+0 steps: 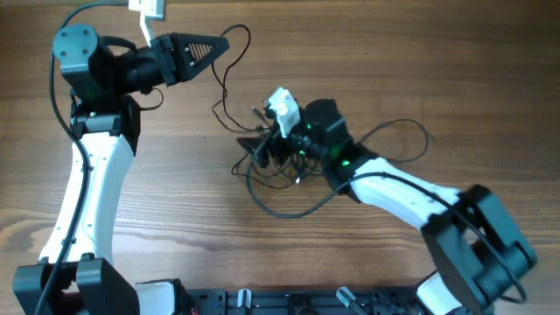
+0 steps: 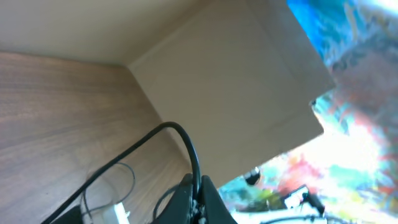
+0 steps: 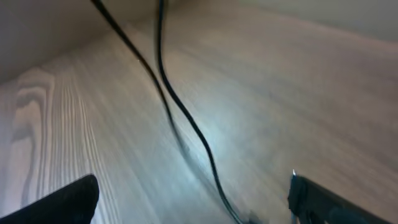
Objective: Untangle cables
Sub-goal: 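Lower the right gripper onto the cable pile at center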
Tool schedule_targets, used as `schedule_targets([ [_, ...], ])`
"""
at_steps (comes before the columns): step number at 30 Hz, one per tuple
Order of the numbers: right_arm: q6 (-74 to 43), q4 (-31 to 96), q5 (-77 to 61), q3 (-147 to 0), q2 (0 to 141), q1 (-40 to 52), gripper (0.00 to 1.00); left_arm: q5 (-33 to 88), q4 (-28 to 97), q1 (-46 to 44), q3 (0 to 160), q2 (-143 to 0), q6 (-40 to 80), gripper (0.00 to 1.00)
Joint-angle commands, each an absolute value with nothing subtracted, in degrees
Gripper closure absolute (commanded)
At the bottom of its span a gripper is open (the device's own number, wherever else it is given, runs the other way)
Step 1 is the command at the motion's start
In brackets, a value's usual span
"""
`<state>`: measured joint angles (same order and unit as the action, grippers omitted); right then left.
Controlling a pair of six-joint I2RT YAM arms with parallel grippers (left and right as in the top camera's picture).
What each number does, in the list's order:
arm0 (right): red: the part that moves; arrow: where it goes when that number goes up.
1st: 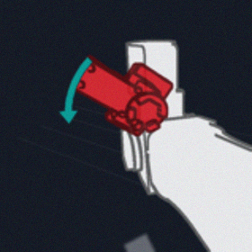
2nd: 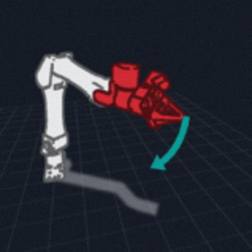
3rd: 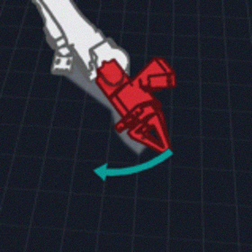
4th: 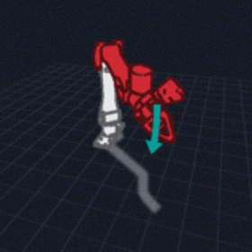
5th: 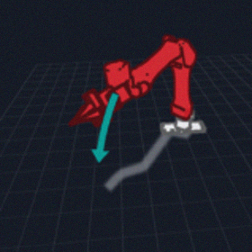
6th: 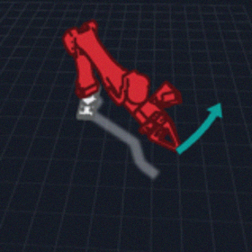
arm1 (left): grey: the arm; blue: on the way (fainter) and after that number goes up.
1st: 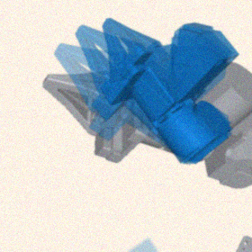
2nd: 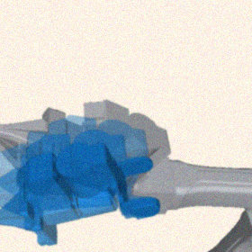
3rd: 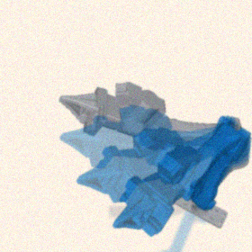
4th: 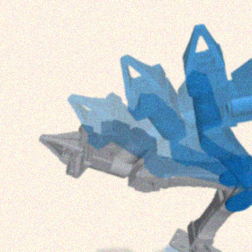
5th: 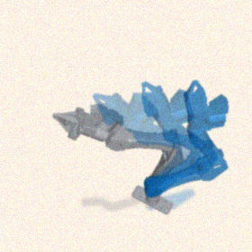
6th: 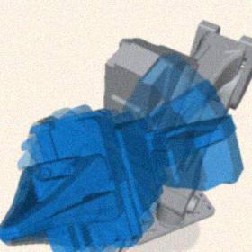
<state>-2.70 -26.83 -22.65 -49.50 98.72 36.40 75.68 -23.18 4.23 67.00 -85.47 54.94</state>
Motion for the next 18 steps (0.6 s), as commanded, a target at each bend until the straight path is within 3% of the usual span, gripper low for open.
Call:
schedule_targets([
  [1,-1.74,-35.73,-20.58,-49.78,102.65,38.35,0.0,73.76,-23.4,4.29,67.53,-84.68,60.29,0.96],
  [8,-1.65,-46.74,-17.26,-49.78,106.52,41.04,0.0,68.97,-23.42,0.03,67.53,-84.68,67.2,0.96],
  [18,-1.52,-47.97,-16.71,-49.78,107.48,41.08,0.0,59.7,-23.42,-8.6,67.53,-84.68,68.12,0.96],
])
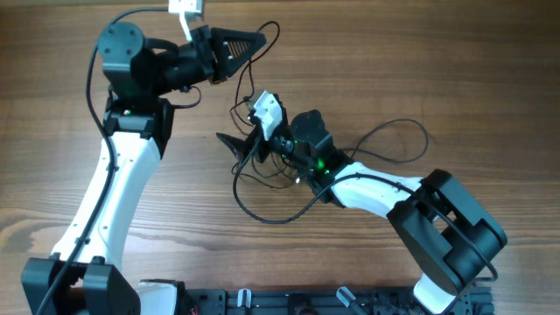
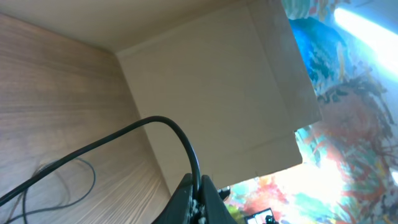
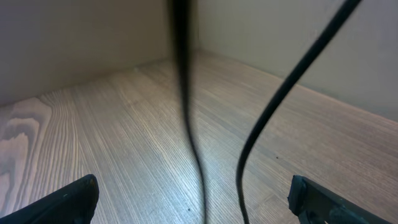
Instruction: Untangle cables
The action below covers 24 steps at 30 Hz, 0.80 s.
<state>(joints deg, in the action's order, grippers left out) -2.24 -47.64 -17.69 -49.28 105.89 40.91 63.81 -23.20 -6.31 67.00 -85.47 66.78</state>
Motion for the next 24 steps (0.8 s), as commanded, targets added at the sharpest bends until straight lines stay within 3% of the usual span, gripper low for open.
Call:
schedule_targets([
  [1,-1.5,-47.94,-15.92,-49.78,107.48,41.08,0.0,58.83,-23.44,-9.23,67.53,-84.68,68.95,0.96],
  [6,-1.5,-47.7,-6.33,-49.78,107.48,41.08,0.0,58.46,-25.58,-10.9,67.53,-84.62,70.08,0.96],
  [13,-1.5,-48.31,-5.58,-49.78,107.48,41.01,0.0,59.53,-29.02,-11.05,67.53,-84.62,72.95,0.96],
  [14,-1.5,-48.42,-5.58,-49.78,107.48,41.01,0.06,59.53,-28.99,-11.03,67.53,-84.62,72.95,0.96],
  [17,-1.48,-48.49,-5.56,-49.78,107.48,40.97,0.36,59.53,-28.99,-11.03,67.53,-84.62,72.95,0.96],
  [19,-1.56,-49.52,-5.61,-49.78,107.48,40.97,0.82,59.51,-28.99,-11.03,67.53,-84.62,72.95,0.96],
  [20,-1.67,-50.37,-5.65,-49.78,107.48,40.97,0.91,59.51,-28.99,-11.03,67.53,-84.62,72.95,0.96],
  [21,-1.67,-51.03,-6.02,-49.78,107.48,40.97,0.95,59.51,-28.99,-11.03,67.53,-84.62,72.95,0.96],
  [24,-1.67,-51.57,-6.02,-49.78,107.48,40.97,0.96,59.51,-28.99,-11.03,67.53,-84.62,72.93,0.96],
])
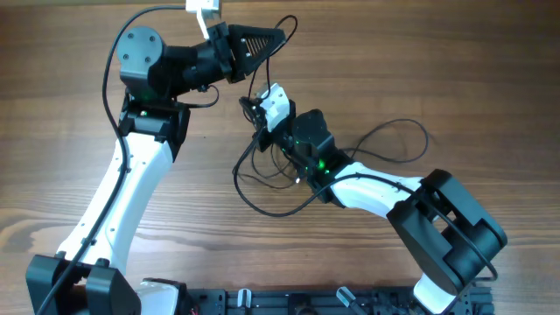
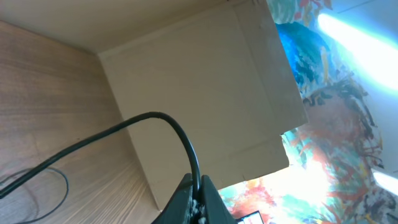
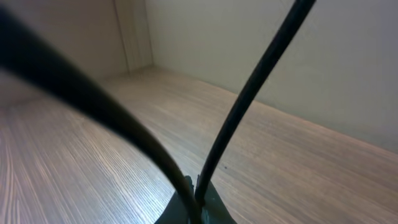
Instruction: Untangle cables
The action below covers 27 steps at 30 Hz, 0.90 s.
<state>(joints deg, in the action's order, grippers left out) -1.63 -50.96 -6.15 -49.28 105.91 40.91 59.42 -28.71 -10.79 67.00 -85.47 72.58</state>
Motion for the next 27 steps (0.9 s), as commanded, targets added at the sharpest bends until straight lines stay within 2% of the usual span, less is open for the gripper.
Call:
schedule_targets([
  [1,-1.69,-51.55,-6.02,-49.78,107.48,40.97,0.96,59.48,-28.99,-11.03,67.53,-84.62,72.93,0.96],
  [4,-2.13,-51.13,-6.0,-49.78,107.46,40.91,0.96,59.44,-28.97,-9.72,67.53,-84.64,72.49,0.96],
  [6,-7.18,-49.82,-6.04,-49.78,107.35,40.64,0.96,59.46,-28.91,-7.05,67.51,-84.64,72.23,0.95],
  [7,-10.09,-48.71,-6.09,-49.78,107.09,40.53,0.96,59.48,-28.6,-5.85,67.51,-84.66,72.1,0.9],
  [8,-12.82,-47.37,-6.39,-49.78,106.78,40.42,0.96,59.48,-27.68,-4.56,67.51,-84.66,70.78,0.81],
  [9,-15.97,-44.71,-6.46,-49.78,105.89,40.36,0.96,59.51,-24.88,-2.57,67.51,-84.66,67.68,0.6],
  [11,-16.97,-38.7,-6.44,-49.78,102.52,40.23,0.96,58.83,-12.4,1.23,67.51,-84.66,60.45,0.31],
  [14,-16.93,-32.8,-6.39,-49.78,96.33,38.96,0.96,54.33,4.27,2.52,67.51,-84.97,52.58,0.04],
  [15,-16.93,-31.16,-6.37,-49.78,93.73,37.93,0.96,52.36,8.4,2.44,67.51,-85.14,50.74,0.0],
  [17,-17.3,-28.16,-6.17,-49.78,88.55,34.41,0.96,48.25,16.27,1.61,67.51,-85.84,46.44,0.0],
  [20,-22.46,-24.56,-6.24,-49.78,82.59,28.16,0.96,47.77,20.49,-1.43,67.51,-87.33,39.27,0.0],
  [23,-22.96,-21.58,-6.48,-49.78,78.63,22.85,0.96,39.03,24.82,-6.74,67.51,-89.12,38.11,0.0],
  [27,-22.02,-16.88,-6.35,-49.78,78.19,22.02,0.96,31.29,25.54,-13.8,67.51,-92.03,38.09,0.0],
])
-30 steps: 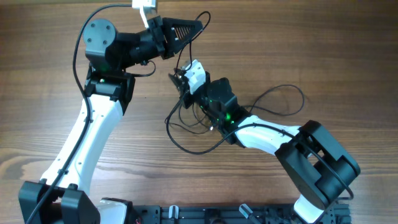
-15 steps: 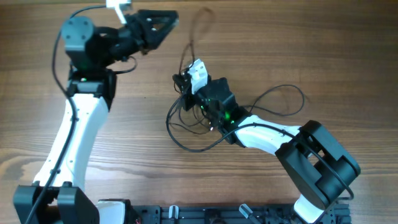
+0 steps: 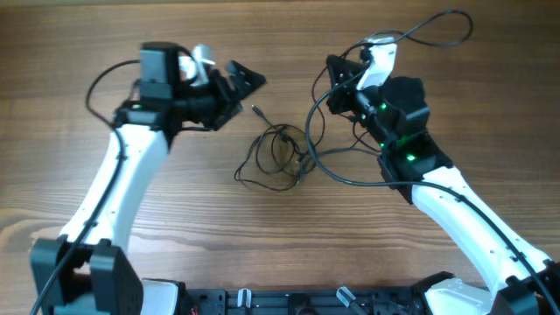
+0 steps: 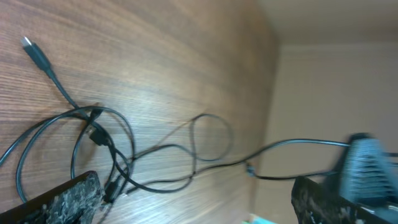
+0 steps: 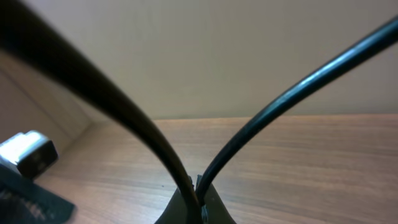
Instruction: Untangle cables
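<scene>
A small tangle of thin black cables [image 3: 278,150] lies at the middle of the wooden table, with a loose plug end [image 3: 256,111] sticking out toward the upper left. My left gripper [image 3: 243,92] hangs open just left of it, holding nothing. Its wrist view looks down on the tangle [image 4: 93,134] and the plug [image 4: 32,46] between wide-apart fingers [image 4: 62,199]. My right gripper [image 3: 333,86] is raised at the upper right, shut on a black cable [image 3: 313,131]. That cable loops over the arm and trails back to the tangle. In the right wrist view the cable [image 5: 149,143] bends through the closed jaws.
The wooden table [image 3: 105,254] reaches to every edge of the overhead view. A black rail [image 3: 289,302] runs along the front edge. The held cable's far loop [image 3: 442,19] arches near the back right edge.
My left gripper has let go of its cable and now stands open, lower and further left. My right gripper, still shut on its cable, has moved up and to the right, away from the tangle.
At first my left gripper held a cable end up at the back left while the right one sat open in the tangle. The left moved rightward with it. Then the right was shut on a cable. Now the left is open and the right holds its cable stretched out to the right.
</scene>
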Tool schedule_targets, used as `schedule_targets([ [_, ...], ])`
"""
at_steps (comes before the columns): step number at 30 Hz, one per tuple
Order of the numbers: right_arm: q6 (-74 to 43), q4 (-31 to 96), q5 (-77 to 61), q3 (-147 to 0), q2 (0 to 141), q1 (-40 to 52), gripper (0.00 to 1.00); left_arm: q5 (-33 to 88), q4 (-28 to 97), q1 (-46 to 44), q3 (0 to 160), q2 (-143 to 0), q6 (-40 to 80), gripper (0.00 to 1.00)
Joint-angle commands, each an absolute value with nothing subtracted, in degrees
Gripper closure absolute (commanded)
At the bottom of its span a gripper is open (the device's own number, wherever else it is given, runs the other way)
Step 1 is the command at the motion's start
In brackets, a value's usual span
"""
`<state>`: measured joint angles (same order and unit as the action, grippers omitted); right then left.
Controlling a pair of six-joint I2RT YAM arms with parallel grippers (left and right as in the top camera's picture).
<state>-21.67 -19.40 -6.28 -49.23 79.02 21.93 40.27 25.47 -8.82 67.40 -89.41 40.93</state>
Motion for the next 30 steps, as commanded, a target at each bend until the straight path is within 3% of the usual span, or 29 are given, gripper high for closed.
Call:
schedule_targets([
  [1,-20.71,-15.62,-5.37,-49.78,78.22,22.02,0.96,28.84,25.58,-15.73,67.51,-93.08,38.09,0.0],
  [10,1.45,-29.3,10.94,-49.78,78.19,16.1,0.96,20.32,25.54,-28.8,67.51,-104.62,38.11,0.0],
  [13,5.17,-34.06,21.39,-49.78,78.19,10.96,0.96,20.23,25.54,-30.63,67.51,-107.11,38.11,0.0],
  [16,10.52,-32.67,23.09,-49.78,78.19,2.39,0.96,19.94,25.56,-31.14,67.51,-108.44,38.11,0.0],
  [19,10.5,-25.85,19.77,-51.05,78.35,-10.24,0.96,17.37,25.52,-31.14,67.51,-108.55,38.11,0.0],
  [23,10.37,-6.81,11.49,-60.6,83.4,-31.07,0.96,15.53,24.62,-31.14,67.51,-108.55,38.15,0.0],
  [30,6.02,9.39,9.34,-65.04,102.48,-46.81,0.96,15.55,23.73,-31.14,67.51,-108.55,38.15,0.0],
])
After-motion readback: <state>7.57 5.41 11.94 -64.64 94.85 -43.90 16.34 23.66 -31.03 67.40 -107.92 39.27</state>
